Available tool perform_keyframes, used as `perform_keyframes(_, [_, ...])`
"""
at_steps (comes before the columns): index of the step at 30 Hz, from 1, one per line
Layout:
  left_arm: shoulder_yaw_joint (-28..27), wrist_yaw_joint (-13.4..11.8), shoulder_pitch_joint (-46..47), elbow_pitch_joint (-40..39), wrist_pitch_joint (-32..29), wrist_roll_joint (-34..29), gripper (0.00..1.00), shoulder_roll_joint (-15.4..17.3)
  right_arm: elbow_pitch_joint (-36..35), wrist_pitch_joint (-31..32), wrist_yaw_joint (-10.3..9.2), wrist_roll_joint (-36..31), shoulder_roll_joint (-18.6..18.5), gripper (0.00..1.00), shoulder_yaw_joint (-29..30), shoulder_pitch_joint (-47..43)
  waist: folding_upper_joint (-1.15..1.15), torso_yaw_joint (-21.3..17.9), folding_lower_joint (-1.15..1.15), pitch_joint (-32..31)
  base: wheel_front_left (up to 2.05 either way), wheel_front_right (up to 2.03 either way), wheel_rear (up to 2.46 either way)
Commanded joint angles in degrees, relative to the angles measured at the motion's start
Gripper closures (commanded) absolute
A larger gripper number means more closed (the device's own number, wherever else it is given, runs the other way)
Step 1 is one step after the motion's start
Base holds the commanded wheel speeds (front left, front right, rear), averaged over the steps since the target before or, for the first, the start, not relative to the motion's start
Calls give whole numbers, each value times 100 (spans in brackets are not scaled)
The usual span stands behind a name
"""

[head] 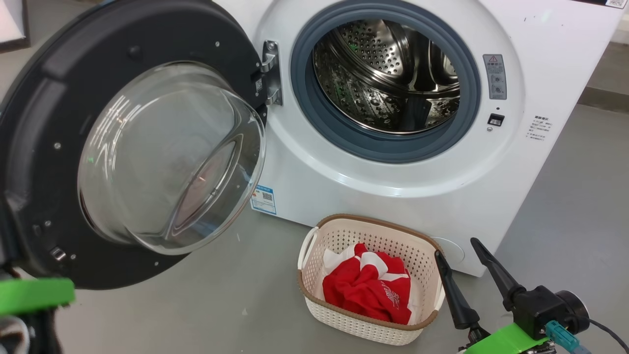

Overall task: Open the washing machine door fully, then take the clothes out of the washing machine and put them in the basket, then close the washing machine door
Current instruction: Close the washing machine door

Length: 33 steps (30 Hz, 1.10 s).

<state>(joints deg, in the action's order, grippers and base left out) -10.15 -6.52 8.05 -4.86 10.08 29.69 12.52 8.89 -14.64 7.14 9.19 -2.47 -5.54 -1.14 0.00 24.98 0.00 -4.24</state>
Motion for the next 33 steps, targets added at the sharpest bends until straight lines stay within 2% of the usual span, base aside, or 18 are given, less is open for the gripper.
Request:
perform_keyframes(1, [-322, 54, 546, 69, -113, 201, 100, 250, -115, -36, 35, -84, -41, 0, -85, 70, 0, -19, 0, 13, 0, 0, 0])
perform_keyframes(9, [-769, 163, 1820, 1369, -386, 883, 100, 651, -70, -36, 35, -144, -41, 0, -56, 98, 0, -158, 0, 76, 0, 0, 0])
perform_keyframes(16, [-1180, 145, 2818, 2671, -672, 1609, 100, 785, -74, -25, 35, -166, -41, 0, -51, 111, 0, -237, 0, 80, 0, 0, 0])
perform_keyframes(22, [-1463, 147, 3642, 4022, -1459, 2367, 100, 941, -90, 8, 35, -189, -41, 0, -55, 117, 0, -299, 0, 73, 0, 0, 0])
perform_keyframes(28, [-1445, 39, 4062, 5063, -1878, 2433, 100, 1326, -119, 61, 35, -229, -41, 0, -92, 127, 0, -376, 0, 99, 0, 0, 0])
perform_keyframes(29, [-1396, 38, 4142, 5399, -2115, 2456, 100, 1412, -126, 77, 35, -236, -41, 0, -113, 127, 0, -405, 0, 103, 0, 0, 0])
perform_keyframes(33, [-1275, 145, 4232, 5904, -2495, 2456, 100, 1575, -133, 121, 35, -247, -41, 0, -189, 147, 0, -485, 0, 101, 0, 0, 0])
